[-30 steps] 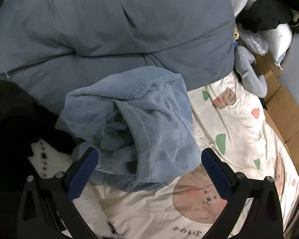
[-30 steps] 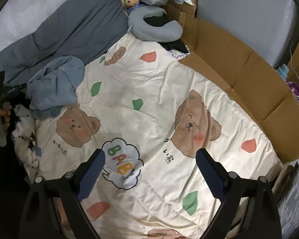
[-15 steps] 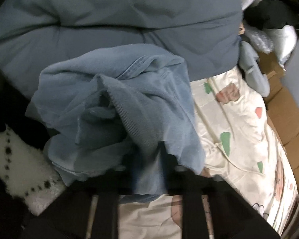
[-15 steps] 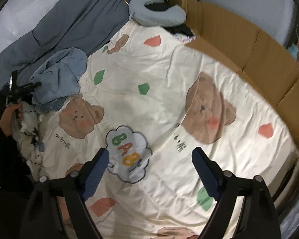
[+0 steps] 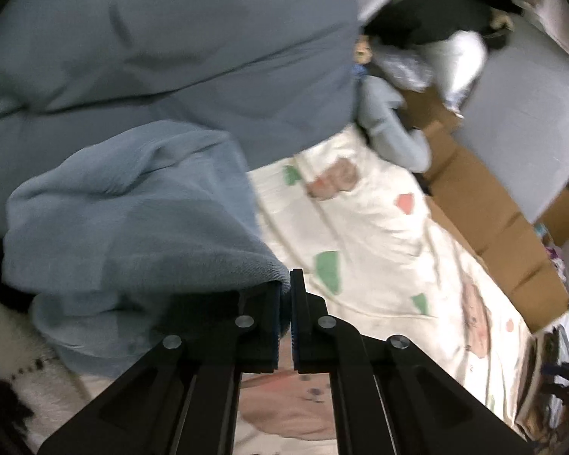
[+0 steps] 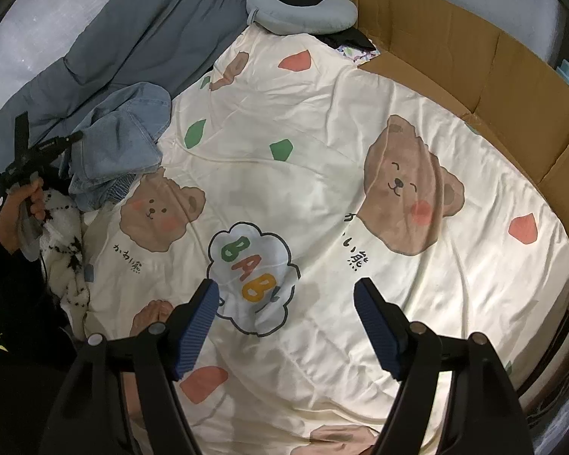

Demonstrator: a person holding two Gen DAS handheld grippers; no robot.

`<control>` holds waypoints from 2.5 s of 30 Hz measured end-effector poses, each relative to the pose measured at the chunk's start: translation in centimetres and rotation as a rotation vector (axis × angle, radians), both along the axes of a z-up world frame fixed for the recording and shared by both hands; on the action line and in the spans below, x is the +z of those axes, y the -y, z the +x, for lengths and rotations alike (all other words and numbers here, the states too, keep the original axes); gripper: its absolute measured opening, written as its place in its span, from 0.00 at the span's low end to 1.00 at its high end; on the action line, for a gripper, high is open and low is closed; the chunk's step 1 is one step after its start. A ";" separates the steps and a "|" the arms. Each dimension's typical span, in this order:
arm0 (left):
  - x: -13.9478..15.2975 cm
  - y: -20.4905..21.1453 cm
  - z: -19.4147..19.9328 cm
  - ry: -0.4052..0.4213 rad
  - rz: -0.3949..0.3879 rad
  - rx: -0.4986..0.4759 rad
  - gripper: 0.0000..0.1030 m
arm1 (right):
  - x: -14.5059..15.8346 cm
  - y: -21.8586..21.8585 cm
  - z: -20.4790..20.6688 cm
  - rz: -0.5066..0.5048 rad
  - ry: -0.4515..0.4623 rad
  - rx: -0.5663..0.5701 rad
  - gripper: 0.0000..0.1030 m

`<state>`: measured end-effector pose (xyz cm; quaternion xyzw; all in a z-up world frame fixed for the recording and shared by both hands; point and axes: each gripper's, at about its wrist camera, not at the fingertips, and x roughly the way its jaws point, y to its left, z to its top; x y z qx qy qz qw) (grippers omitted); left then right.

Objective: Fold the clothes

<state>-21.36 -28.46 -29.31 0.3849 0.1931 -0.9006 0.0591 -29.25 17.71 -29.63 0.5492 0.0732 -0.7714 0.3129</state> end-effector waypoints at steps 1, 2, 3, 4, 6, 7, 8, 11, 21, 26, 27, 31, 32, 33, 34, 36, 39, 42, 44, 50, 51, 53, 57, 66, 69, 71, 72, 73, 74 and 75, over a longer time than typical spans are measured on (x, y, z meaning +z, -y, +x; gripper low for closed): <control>0.4 -0.8 -0.2 -0.004 0.005 -0.021 0.02 | 0.0 -0.1 0.0 -0.002 0.001 -0.002 0.71; 0.7 -1.5 -0.4 -0.006 0.013 -0.035 0.03 | -0.1 -0.1 -0.1 -0.005 0.002 -0.004 0.71; 1.0 -2.3 -0.6 -0.007 0.022 -0.047 0.03 | -0.1 -0.2 -0.1 -0.008 0.003 -0.006 0.71; 1.2 -3.1 -0.8 -0.008 0.034 -0.056 0.02 | -0.1 -0.2 -0.1 -0.010 0.004 -0.008 0.71; 1.5 -5.1 -1.1 -0.019 0.054 -0.082 0.02 | -0.2 -0.2 -0.2 -0.015 0.007 -0.009 0.71; 1.6 -6.0 -1.2 -0.023 0.060 -0.096 0.03 | -0.2 -0.2 -0.2 -0.017 0.007 -0.009 0.71; 1.6 -6.9 -1.2 -0.027 0.064 -0.112 0.02 | -0.3 -0.2 -0.2 -0.018 0.007 -0.008 0.71; 1.6 -9.4 -1.7 -0.046 0.102 -0.147 0.03 | -0.3 -0.2 -0.2 -0.023 0.008 -0.004 0.71; 1.3 -19.9 -3.4 -0.072 0.233 -0.365 0.02 | 0.1 0.4 0.4 -0.065 0.004 0.023 0.71; 0.7 -24.5 -3.7 -0.035 0.285 -0.497 0.02 | -0.4 1.0 0.8 -0.098 0.018 0.040 0.71; 0.6 -25.5 -3.7 -0.027 0.293 -0.525 0.02 | -0.6 1.1 0.8 -0.101 0.024 0.043 0.71; 0.1 -28.5 -3.5 -0.003 0.305 -0.609 0.02 | -1.5 1.6 1.3 -0.106 0.039 0.055 0.71; -0.1 -29.0 -3.4 0.005 0.310 -0.627 0.02 | -1.7 1.7 1.4 -0.108 0.043 0.056 0.71; -0.3 -29.5 -3.4 0.014 0.317 -0.644 0.02 | -1.9 1.8 1.5 -0.111 0.050 0.058 0.71; -0.3 -30.0 -3.3 0.019 0.320 -0.663 0.02 | -2.2 1.9 1.6 -0.115 0.057 0.060 0.71; -0.2 -31.3 -3.1 0.024 0.332 -0.707 0.02 | -2.6 2.0 1.8 -0.120 0.062 0.063 0.71; 0.1 -32.7 -2.6 0.027 0.348 -0.766 0.03 | -2.6 2.1 1.9 -0.128 0.056 0.065 0.71; 0.5 -33.8 -2.1 0.024 0.362 -0.810 0.02 | -2.7 1.9 1.7 -0.135 0.050 0.051 0.71; 0.6 -34.2 -1.9 0.027 0.377 -0.828 0.02 | -2.8 1.6 1.5 -0.137 0.047 0.036 0.71; 0.8 -34.6 -1.5 0.033 0.404 -0.865 0.02 | -3.1 1.0 0.9 -0.159 0.046 0.002 0.71; 0.7 -34.7 -1.5 0.036 0.406 -0.868 0.02 | -3.2 1.0 0.9 -0.160 0.044 -0.002 0.71; 0.6 -34.9 -1.5 0.039 0.406 -0.871 0.02 | -3.2 0.9 0.9 -0.162 0.037 -0.005 0.69; -0.2 -34.9 -1.8 0.084 0.400 -0.856 0.03 | -3.8 0.1 0.3 -0.156 0.047 -0.039 0.20; -1.5 -31.5 -3.3 0.164 0.321 -0.737 0.04 | -3.9 -3.9 -2.3 -0.129 0.045 -0.194 0.04; -2.3 -27.3 -3.9 0.168 0.275 -0.607 0.04 | -4.0 -5.2 -2.9 -0.123 0.046 -0.234 0.04; -2.8 -23.8 -4.3 0.165 0.259 -0.494 0.04 | -4.0 -6.1 -3.3 -0.119 0.048 -0.263 0.04; -3.1 -22.0 -4.4 0.169 0.226 -0.425 0.04 | -4.0 -6.5 -3.5 -0.117 0.047 -0.276 0.04; -3.5 -20.1 -4.5 0.174 0.186 -0.352 0.04 | -4.0 -7.1 -3.7 -0.116 0.046 -0.292 0.04; -3.9 -18.4 -4.5 0.181 0.164 -0.291 0.04 | -4.1 -7.6 -3.9 -0.116 0.048 -0.307 0.04; -4.4 -16.5 -4.5 0.191 0.150 -0.226 0.04 | -4.2 -8.2 -4.1 -0.117 0.050 -0.321 0.04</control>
